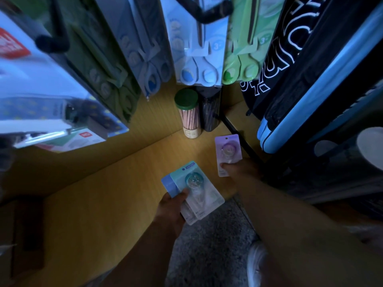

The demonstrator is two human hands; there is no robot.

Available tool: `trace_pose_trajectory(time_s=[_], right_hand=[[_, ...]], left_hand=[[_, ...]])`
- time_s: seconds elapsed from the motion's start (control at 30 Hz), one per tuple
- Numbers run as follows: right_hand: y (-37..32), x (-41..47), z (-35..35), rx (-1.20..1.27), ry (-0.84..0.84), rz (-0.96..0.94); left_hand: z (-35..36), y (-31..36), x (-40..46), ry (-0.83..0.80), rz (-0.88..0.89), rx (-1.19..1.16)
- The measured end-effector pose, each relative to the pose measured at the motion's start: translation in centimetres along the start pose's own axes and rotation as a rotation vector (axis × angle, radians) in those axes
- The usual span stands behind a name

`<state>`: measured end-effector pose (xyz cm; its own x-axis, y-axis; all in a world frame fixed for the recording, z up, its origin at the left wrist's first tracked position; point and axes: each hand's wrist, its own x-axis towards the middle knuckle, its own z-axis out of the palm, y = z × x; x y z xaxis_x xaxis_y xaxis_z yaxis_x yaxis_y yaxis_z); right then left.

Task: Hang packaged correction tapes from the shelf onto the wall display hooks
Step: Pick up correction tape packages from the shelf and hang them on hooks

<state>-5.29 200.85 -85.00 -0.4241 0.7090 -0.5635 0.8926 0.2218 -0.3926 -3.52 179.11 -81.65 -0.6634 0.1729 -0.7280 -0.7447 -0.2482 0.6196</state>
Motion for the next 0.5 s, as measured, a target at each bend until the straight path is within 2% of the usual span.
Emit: trace_pose_trajectory(time_s=[0.1, 0.4, 0.5], right_hand=[[-0.5, 0.0, -0.2, 0.12, -0.061, -0.034], [-2.3, -1.4, -1.8, 0.159, -0.229, -0.113], [-2.3, -3.9, -2.8, 0.373, -0.279, -0.171]], left_hand=[[-0.2, 0.0, -0.2, 0.007, 0.007, 0.002], [-1.0, 0.6, -1.8, 0.056, 0.038, 0.005], [-1.2, 1.1, -2.8, 0.108, 0.071, 0.007]])
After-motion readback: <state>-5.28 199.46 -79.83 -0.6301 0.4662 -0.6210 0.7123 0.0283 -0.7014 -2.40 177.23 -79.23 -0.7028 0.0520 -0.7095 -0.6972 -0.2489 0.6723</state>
